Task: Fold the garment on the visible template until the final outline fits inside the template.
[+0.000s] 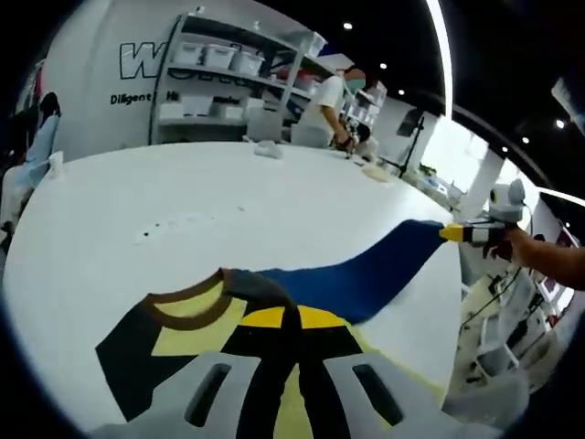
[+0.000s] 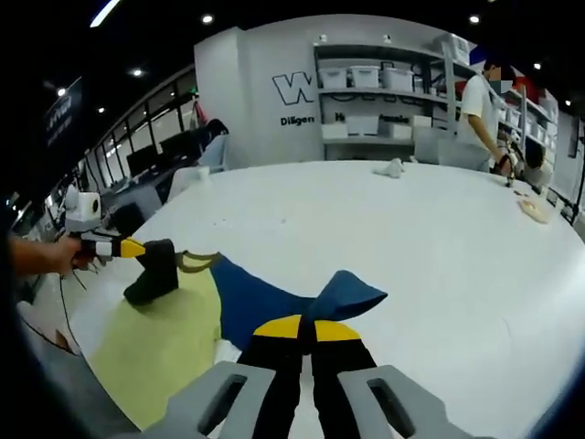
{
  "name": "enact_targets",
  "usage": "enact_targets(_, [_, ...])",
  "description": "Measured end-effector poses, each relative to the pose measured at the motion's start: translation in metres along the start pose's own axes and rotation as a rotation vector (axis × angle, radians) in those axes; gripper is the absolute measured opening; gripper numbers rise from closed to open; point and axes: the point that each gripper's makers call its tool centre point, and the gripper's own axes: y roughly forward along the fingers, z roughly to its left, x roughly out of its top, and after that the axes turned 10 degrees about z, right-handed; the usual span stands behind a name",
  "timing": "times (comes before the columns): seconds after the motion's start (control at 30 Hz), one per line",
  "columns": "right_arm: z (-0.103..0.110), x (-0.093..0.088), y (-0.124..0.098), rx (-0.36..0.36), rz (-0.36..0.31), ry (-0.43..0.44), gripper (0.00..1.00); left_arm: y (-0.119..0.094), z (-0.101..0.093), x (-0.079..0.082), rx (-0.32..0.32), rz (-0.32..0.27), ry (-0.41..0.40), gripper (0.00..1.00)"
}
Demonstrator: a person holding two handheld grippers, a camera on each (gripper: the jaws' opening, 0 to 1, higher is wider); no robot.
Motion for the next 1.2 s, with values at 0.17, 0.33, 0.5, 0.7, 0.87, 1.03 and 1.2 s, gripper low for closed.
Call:
enact_targets(0.17, [-0.002, -0.003, 0.001, -0.003, 0.005, 0.006, 0.00, 0.010, -0.001, -0.008, -0.016, 0.025, -0.040, 0.01])
enact_targets(0.33, [-0.003, -0.005, 0.003, -0.001, 0.009, 0.013, 0.00, 0.019, -0.007, -0.016, -0.034, 0.044, -0.050, 0.01])
enact_targets(0.5, [-0.004, -0.007, 0.004, -0.001, 0.011, 0.019, 0.00, 0.029, -0.012, -0.019, -0.042, 0.052, -0.035, 0.01])
enact_targets(0.7, [-0.009, -0.012, 0.005, -0.005, 0.020, 0.030, 0.00, 0.036, -0.009, -0.018, -0.052, 0.047, 0.028, 0.02])
enact_targets(0.87, [-0.011, -0.014, 0.005, -0.008, 0.027, 0.035, 0.00, 0.041, -0.011, -0.021, -0.080, 0.051, 0.063, 0.04])
enact_targets(1.03, [-0.009, -0.014, 0.008, -0.006, 0.030, 0.035, 0.00, 0.040, -0.019, -0.021, -0.095, 0.047, 0.125, 0.11])
enact_targets(1.2, [-0.005, -0.012, 0.009, -0.002, 0.028, 0.028, 0.00, 0.034, -0.014, -0.020, -0.090, 0.044, 0.148, 0.11])
